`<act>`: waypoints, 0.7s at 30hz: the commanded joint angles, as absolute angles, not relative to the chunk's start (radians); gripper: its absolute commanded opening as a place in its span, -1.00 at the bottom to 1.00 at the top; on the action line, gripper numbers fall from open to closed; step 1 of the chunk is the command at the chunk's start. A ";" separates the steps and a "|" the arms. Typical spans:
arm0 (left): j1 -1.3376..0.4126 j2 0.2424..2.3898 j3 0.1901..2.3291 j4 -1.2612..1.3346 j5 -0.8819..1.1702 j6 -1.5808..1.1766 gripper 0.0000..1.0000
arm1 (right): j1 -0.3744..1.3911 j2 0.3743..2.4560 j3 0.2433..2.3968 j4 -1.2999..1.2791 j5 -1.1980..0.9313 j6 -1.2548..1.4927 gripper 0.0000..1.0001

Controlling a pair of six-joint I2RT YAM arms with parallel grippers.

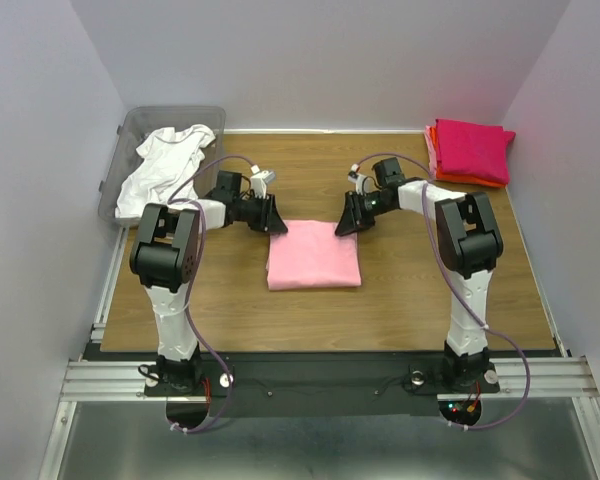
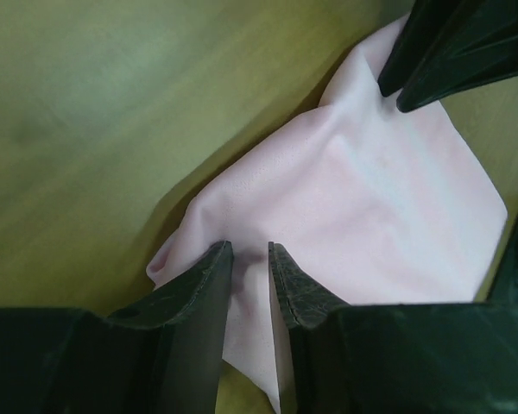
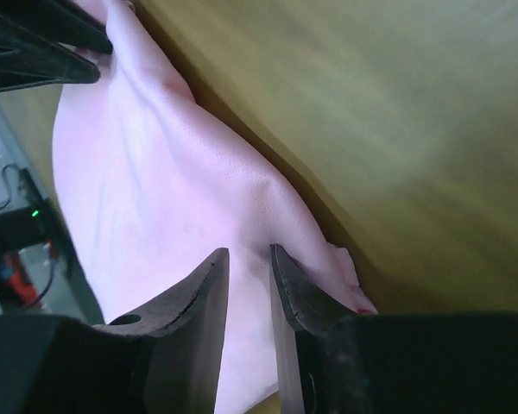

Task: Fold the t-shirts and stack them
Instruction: Fold the tshirt

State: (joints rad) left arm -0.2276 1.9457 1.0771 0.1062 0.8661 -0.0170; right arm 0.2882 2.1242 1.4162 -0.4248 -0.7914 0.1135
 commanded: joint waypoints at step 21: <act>-0.393 1.732 0.900 0.428 0.999 -0.328 -0.28 | 0.324 1.899 1.201 -0.307 -0.977 0.189 -0.18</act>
